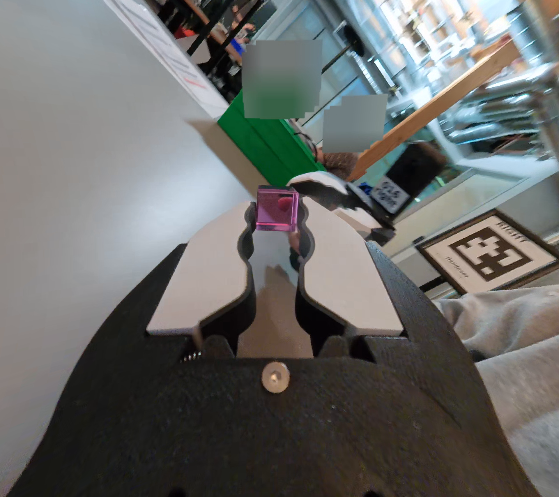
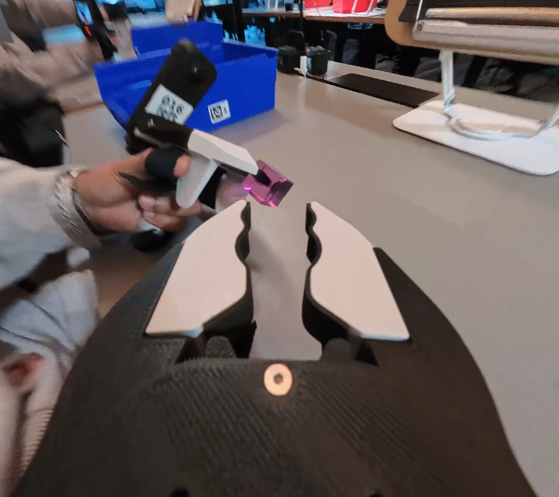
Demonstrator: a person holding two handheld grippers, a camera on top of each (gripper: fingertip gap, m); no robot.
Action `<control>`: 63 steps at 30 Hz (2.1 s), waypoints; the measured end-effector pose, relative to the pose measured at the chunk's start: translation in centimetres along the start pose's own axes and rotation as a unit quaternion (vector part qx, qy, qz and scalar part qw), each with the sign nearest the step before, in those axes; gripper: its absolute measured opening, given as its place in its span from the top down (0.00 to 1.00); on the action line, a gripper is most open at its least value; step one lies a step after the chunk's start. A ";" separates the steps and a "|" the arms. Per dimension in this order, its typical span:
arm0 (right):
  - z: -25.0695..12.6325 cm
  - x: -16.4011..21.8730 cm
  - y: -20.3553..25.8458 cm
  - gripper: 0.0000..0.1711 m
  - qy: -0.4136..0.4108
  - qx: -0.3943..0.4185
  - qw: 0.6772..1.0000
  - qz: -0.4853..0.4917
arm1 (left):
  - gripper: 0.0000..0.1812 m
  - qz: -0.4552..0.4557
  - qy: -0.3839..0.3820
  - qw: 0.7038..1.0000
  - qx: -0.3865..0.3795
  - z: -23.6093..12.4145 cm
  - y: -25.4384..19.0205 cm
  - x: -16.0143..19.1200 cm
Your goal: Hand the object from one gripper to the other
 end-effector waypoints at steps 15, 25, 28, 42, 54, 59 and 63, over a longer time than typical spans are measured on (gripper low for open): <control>0.1 -0.4 1.0 0.73 -0.072 -0.213 0.914 0.337 | 0.87 0.006 -0.016 0.992 0.123 0.7 -3.5 0.4; 0.1 -0.3 1.9 0.85 -0.059 -0.220 0.926 0.301 | 0.87 0.004 -0.009 0.990 0.143 0.8 -4.1 0.7; 0.0 -0.3 2.0 0.85 -0.061 -0.219 0.927 0.299 | 0.87 0.003 -0.011 0.989 0.147 0.8 -4.2 0.6; -9.2 -7.2 -3.9 0.85 -0.095 0.017 0.986 0.138 | 0.78 -0.007 -0.017 0.994 0.111 0.9 -3.1 0.5; -33.7 0.5 -17.0 0.85 0.188 0.462 0.846 0.186 | 0.81 -0.020 -0.012 0.993 0.113 1.1 -2.8 0.8; -36.4 4.2 -18.2 0.85 0.229 0.489 0.809 0.233 | 0.81 -0.018 -0.011 0.993 0.112 1.1 -2.8 0.8; -37.2 5.6 -18.9 0.85 0.244 0.509 0.791 0.236 | 0.82 -0.011 -0.010 0.994 0.108 1.1 -2.8 0.8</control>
Point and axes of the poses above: each gripper's, where its closed fingertips meet, z out along the fingers, x out of its underside, y = z × x across the jaws, the point moved 3 cm from there along -z, back along the fingers, and after that the axes turned 2 degrees about -x, right-handed, at the moved point
